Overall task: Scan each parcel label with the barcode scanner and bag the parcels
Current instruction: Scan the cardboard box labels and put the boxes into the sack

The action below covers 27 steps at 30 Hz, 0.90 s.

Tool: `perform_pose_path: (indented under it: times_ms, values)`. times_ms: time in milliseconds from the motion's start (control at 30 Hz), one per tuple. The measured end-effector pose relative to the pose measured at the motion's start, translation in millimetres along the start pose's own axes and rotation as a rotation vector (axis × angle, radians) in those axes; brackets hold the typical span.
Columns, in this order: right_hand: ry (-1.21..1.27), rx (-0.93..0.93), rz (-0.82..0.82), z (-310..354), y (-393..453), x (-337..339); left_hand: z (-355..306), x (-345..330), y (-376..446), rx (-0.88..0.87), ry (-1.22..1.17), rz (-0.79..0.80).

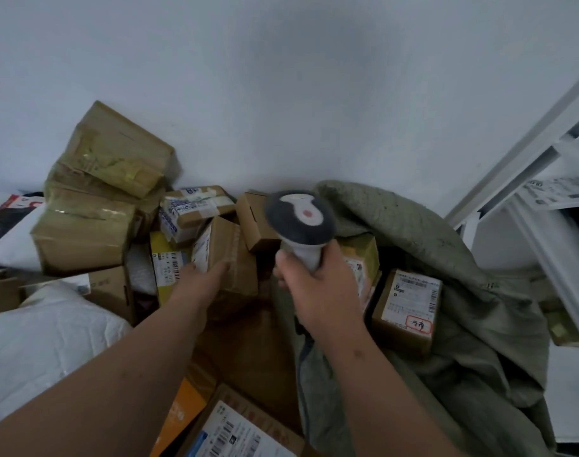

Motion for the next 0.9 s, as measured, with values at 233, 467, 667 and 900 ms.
perform_pose_path:
  times_ms: [233,467,667,900]
  values:
    - [-0.145,-0.176,0.266,-12,16,-74,4,12,17,0.112,-0.134,-0.016]
    - [-0.033,-0.294,0.196,-29,26,-93,-5,24,11,0.106,-0.229,0.018]
    - [0.168,-0.307,0.063,-26,12,-76,-12,40,8,-0.063,-0.273,0.019]
    - [0.268,-0.252,-0.017,-15,-6,-66,-25,51,-32,-0.111,-0.546,0.310]
Point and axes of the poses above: each hand's wrist, its own y-axis towards the middle knuckle, its own x-axis out of the back of the hand, z = x × y, the point moved 4 cm from there along y, towards the middle knuckle, and after that the axes turned 9 degrees about -y, right-handed, at the moved point
